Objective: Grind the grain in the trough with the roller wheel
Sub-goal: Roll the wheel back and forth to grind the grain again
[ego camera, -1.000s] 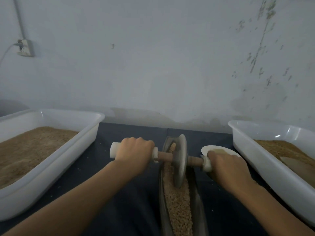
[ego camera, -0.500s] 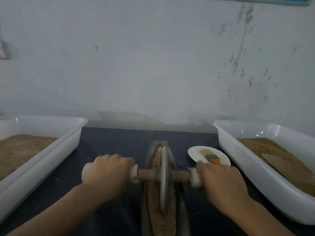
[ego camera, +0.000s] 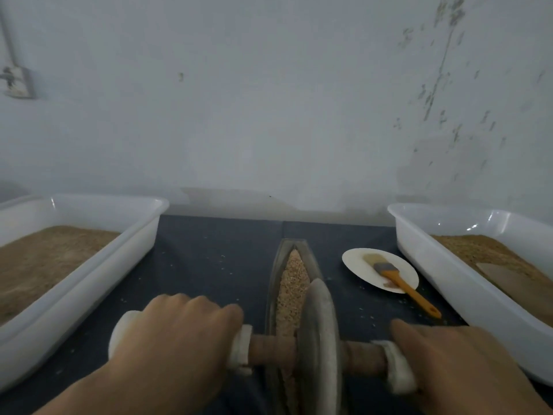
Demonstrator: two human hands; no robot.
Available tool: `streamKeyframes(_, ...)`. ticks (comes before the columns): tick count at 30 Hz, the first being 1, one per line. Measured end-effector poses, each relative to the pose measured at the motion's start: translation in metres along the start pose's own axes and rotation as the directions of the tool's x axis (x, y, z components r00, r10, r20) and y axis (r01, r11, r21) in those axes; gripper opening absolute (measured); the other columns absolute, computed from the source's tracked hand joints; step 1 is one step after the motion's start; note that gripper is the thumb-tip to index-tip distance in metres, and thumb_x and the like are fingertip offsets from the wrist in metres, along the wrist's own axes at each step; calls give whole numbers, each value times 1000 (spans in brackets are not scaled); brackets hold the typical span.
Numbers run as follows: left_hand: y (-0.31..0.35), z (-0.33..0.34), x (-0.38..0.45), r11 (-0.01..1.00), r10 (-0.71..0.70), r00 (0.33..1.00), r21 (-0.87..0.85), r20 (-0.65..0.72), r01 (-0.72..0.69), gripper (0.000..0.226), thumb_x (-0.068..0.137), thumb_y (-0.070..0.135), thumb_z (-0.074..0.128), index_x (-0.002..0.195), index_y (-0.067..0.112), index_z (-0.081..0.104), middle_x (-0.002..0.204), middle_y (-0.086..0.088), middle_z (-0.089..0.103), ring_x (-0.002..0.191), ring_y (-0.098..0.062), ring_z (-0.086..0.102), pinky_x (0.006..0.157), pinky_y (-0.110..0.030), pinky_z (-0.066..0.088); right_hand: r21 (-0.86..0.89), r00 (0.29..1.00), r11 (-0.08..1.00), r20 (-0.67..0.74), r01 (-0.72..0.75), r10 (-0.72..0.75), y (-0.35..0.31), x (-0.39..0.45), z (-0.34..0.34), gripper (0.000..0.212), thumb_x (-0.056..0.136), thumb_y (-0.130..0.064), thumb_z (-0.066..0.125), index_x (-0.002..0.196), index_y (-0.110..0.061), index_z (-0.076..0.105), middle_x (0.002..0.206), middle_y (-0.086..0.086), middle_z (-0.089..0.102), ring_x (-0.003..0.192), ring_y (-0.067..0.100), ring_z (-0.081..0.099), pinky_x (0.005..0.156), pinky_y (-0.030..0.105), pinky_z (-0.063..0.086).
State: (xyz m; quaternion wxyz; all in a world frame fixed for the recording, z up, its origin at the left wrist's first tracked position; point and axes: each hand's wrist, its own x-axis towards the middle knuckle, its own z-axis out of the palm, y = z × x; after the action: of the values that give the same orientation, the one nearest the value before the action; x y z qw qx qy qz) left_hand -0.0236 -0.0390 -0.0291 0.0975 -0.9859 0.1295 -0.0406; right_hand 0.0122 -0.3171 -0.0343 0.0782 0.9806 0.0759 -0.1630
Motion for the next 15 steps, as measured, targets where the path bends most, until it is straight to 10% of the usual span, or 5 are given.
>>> streamKeyframes(5,-1,16,34,995,-102,990,-28,-97,99,24,81,54,54,81,37,36,72,12,41,68,-13,43,63,-32,32,-155,870,988,-485,17,-91,2,8,12,29,84,-42,56,80,-36,28,70,-10,41,56,3,32,50,23,24)
streamKeyframes(9,-14,32,90,978,-200,963,-96,-182,185,20,82,47,59,81,35,43,76,11,48,67,-13,44,63,-31,34,-173,740,985,-664,-9,-109,3,67,-3,28,80,-40,64,86,-33,37,77,-5,55,66,14,48,53,29,35)
streamKeyframes(15,-6,19,97,986,-143,946,46,-290,163,22,84,36,63,90,29,44,90,9,60,75,-14,54,66,-30,34,-41,771,999,-637,-8,-20,5,83,-2,17,85,-41,60,90,-31,47,82,-7,56,73,13,51,60,29,37)
